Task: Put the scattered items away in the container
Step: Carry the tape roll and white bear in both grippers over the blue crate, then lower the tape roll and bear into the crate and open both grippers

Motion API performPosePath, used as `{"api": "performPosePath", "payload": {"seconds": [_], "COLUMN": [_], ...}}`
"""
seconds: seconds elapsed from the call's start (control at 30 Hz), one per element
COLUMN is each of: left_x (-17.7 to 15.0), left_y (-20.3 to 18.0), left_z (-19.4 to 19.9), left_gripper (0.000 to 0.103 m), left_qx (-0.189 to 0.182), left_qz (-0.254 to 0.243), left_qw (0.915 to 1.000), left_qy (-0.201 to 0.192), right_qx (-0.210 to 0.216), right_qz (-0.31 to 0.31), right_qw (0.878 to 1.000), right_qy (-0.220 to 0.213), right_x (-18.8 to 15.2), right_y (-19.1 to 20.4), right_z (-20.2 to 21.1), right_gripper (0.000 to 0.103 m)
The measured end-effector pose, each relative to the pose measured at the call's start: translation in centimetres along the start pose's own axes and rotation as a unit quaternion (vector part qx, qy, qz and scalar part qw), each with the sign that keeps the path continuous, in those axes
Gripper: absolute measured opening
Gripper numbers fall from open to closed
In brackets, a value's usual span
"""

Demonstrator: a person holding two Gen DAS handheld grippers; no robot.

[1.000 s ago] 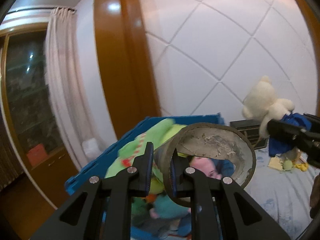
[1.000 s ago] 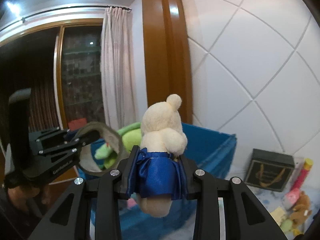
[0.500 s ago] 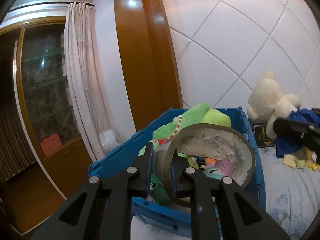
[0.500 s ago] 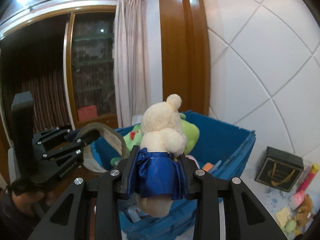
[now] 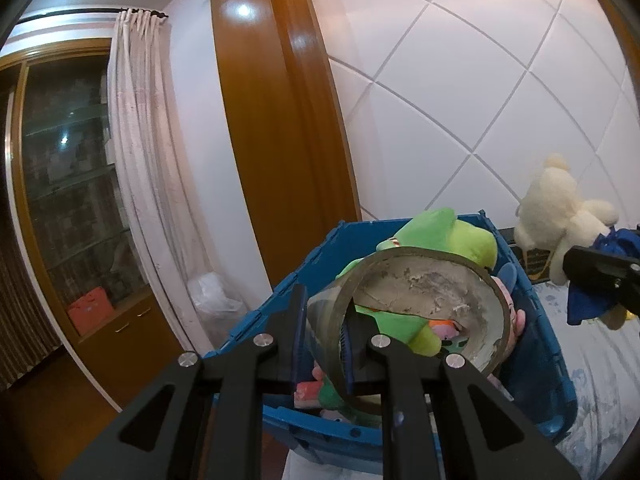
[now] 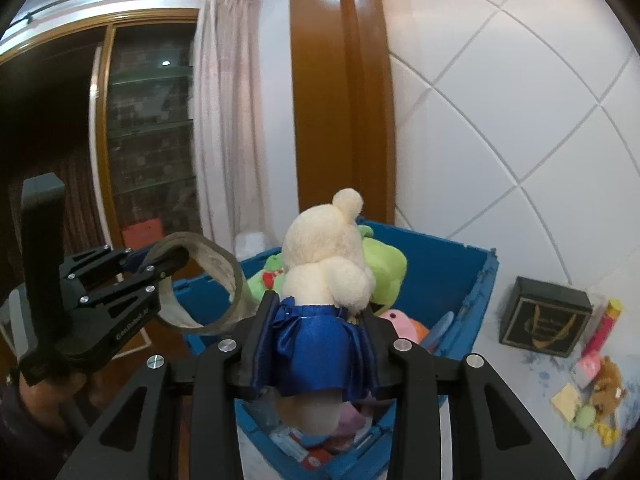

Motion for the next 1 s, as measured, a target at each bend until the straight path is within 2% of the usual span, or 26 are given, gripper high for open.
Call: {"api": "performPosePath", "payload": {"seconds": [0.17, 0.23, 0.27, 0.3, 0.33, 0.37, 0.4, 0.43, 0.47, 0.7, 0.8, 0.9, 1.0], "left_x": [-0.3, -0.4, -0.4, -0.5, -0.5, -0.5, -0.5, -0.6, -0.7, -1.2, -0.7, -0.3, -0.5], "left_y": [0.4, 0.5, 0.5, 0.5, 0.5, 0.5, 0.6, 0.7, 0.7, 1.0, 0.7, 0.3, 0.1], "left_z": [-1.3, -1.7, -1.9, -2.1, -2.4, -2.7, -3.1, -3.4, -3.5, -4.4, -4.1, -3.8, -4.5], "left_gripper": [0.015, 0.015, 0.016, 0.020, 0.026, 0.049, 0.077, 0.088, 0.094, 0.094, 0.103, 0.103, 0.103], "left_qx": [-0.008, -0.007, -0.008, -0.008, -0.005, 0.000, 0.005, 0.009, 0.009, 0.001, -0.009, -0.014, -0.033], "left_qz": [-0.003, -0.003, -0.004, -0.004, -0.005, -0.006, -0.007, -0.009, -0.009, -0.006, -0.006, -0.013, -0.006], "left_qw": [1.0000, 1.0000, 0.9999, 0.9999, 0.9999, 0.9999, 0.9999, 0.9999, 0.9999, 1.0000, 0.9999, 0.9997, 0.9994], "left_qy": [0.004, 0.006, 0.007, 0.007, 0.009, 0.011, 0.011, 0.009, 0.007, 0.005, -0.007, -0.017, 0.004], "right_qx": [-0.018, -0.026, -0.030, -0.037, -0.042, -0.047, -0.050, -0.050, -0.051, -0.057, -0.059, -0.063, -0.069], "right_qz": [-0.002, -0.004, -0.005, -0.005, -0.005, -0.003, -0.004, -0.006, -0.006, -0.014, -0.014, -0.016, -0.022], "right_qw": [1.000, 1.000, 1.000, 0.999, 0.999, 0.999, 0.999, 0.999, 0.999, 0.998, 0.998, 0.998, 0.997], "right_qy": [0.006, 0.005, 0.004, 0.001, -0.002, -0.001, 0.000, 0.002, 0.003, -0.005, -0.014, -0.023, -0.025], "right_x": [-0.4, -0.3, -0.2, -0.1, -0.1, -0.1, -0.1, -0.1, -0.1, 0.1, 0.5, 1.0, 1.4], "right_y": [0.6, 0.5, 0.4, 0.2, 0.1, 0.0, -0.1, -0.2, -0.3, -0.8, -0.8, -1.2, -1.8], "right_z": [-0.9, -1.3, -1.5, -1.6, -1.8, -2.1, -2.4, -2.8, -3.0, -2.8, -2.3, -1.6, -1.0], "right_gripper": [0.037, 0.042, 0.048, 0.059, 0.065, 0.075, 0.080, 0.080, 0.080, 0.085, 0.087, 0.089, 0.091]}}
Point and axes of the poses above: each gripper's, at about its wrist camera, not at the fingertips, and z roughly against the way its jaws point, y to its left, x to its top, the point moved 6 cm from there along -z, roughly the way its jaws point, and after that the axes turned 11 degrees about -y, right-handed, at the moved point
